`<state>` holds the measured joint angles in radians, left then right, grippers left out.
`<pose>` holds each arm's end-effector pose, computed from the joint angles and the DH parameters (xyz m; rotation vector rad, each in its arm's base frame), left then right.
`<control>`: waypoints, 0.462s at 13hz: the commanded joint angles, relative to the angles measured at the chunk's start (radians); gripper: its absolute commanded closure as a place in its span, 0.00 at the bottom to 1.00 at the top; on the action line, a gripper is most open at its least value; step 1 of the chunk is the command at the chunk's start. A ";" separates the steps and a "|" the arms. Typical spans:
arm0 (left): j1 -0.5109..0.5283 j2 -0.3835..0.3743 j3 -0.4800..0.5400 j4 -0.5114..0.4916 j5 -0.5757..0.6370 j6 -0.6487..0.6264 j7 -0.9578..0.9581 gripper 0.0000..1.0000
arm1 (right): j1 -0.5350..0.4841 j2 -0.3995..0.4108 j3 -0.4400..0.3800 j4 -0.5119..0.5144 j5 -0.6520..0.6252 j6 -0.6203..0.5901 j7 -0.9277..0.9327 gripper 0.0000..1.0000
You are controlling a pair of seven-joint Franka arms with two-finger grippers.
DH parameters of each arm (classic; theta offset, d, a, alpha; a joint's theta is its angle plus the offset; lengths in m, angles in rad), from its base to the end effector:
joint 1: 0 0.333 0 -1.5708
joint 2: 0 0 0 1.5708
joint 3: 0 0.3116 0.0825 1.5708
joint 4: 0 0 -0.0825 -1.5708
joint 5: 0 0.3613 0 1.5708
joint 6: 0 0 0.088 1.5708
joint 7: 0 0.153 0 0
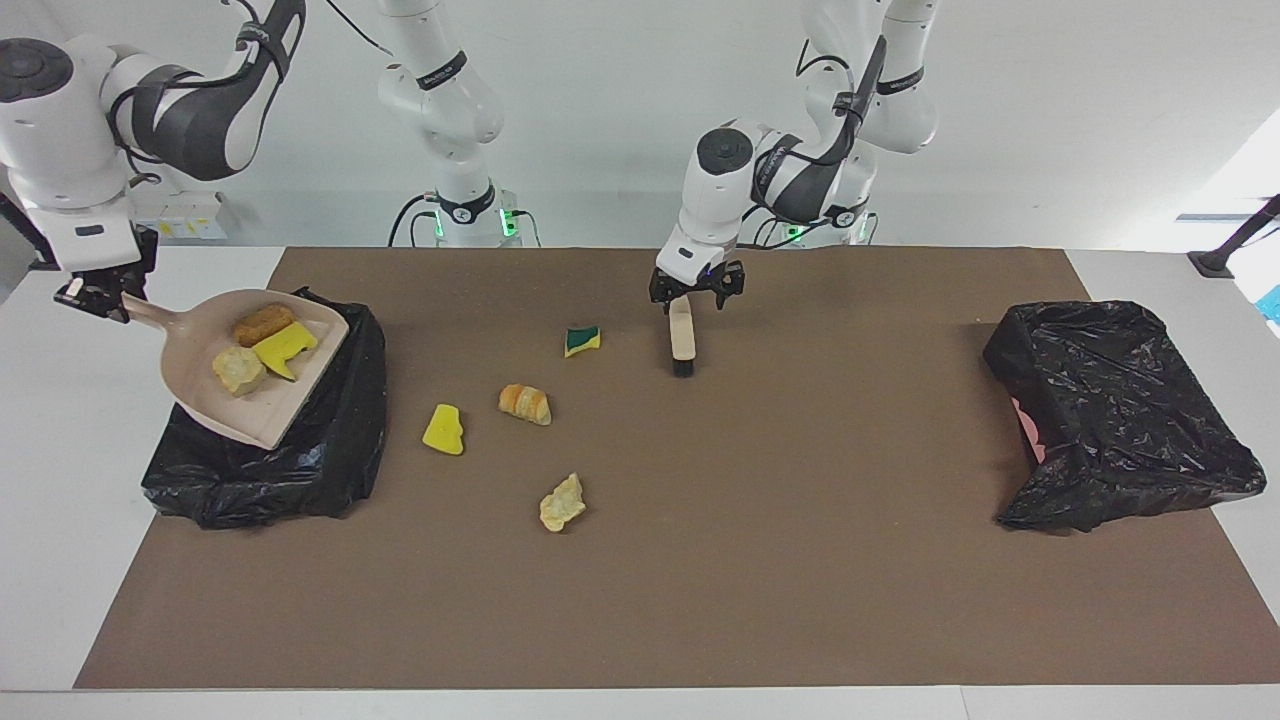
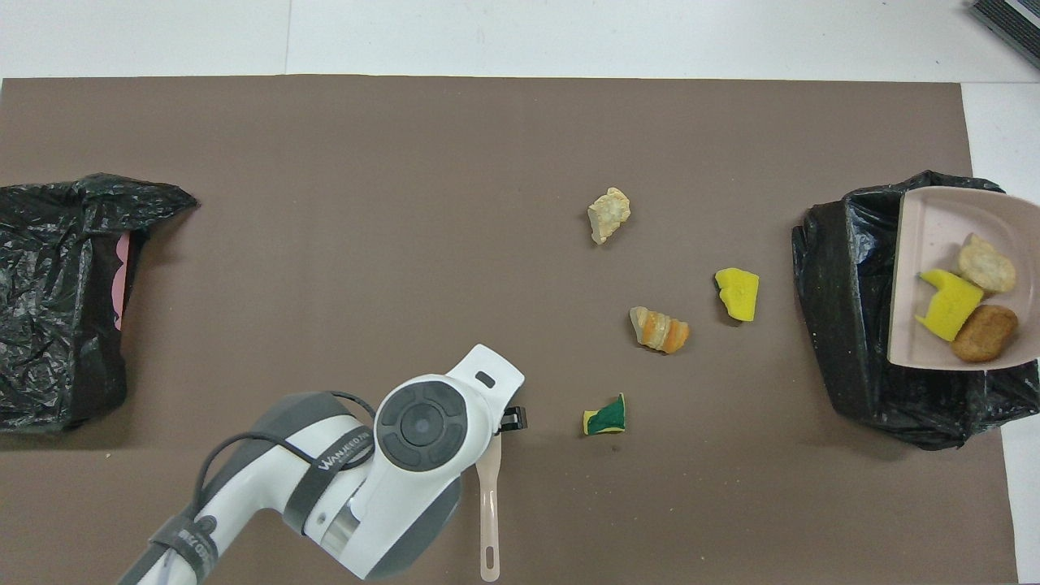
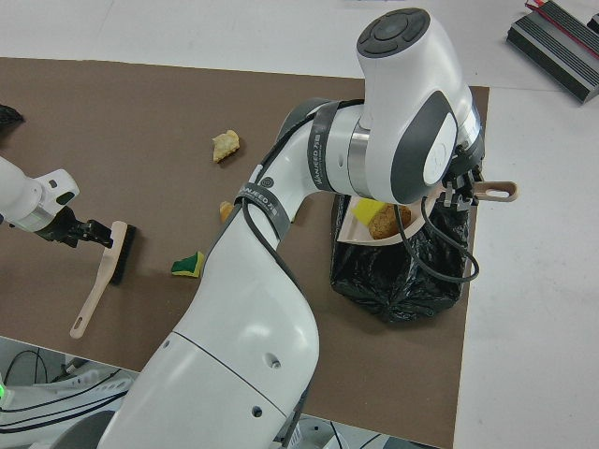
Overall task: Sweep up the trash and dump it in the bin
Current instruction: 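Tip the dustpan into the bag with the right gripper while the left gripper withdraws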
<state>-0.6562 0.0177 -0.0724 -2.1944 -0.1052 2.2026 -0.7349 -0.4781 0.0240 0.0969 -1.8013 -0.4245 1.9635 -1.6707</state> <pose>0.3783 -0.3476 0.3396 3.0806 0.1061 -0.0994 0.5134 -0.2540 0.5012 2.1117 1.8269 -0.3849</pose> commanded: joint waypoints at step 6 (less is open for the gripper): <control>0.312 0.010 -0.007 0.156 -0.004 -0.038 0.291 0.00 | 0.027 -0.220 0.012 -0.348 -0.345 0.244 -0.005 1.00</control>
<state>-0.4052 0.0186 -0.0677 -2.0869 -0.1049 2.1996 -0.5040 -0.4693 -0.1164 0.1060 -2.0564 -0.6896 2.1773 -1.7120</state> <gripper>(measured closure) 0.000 0.687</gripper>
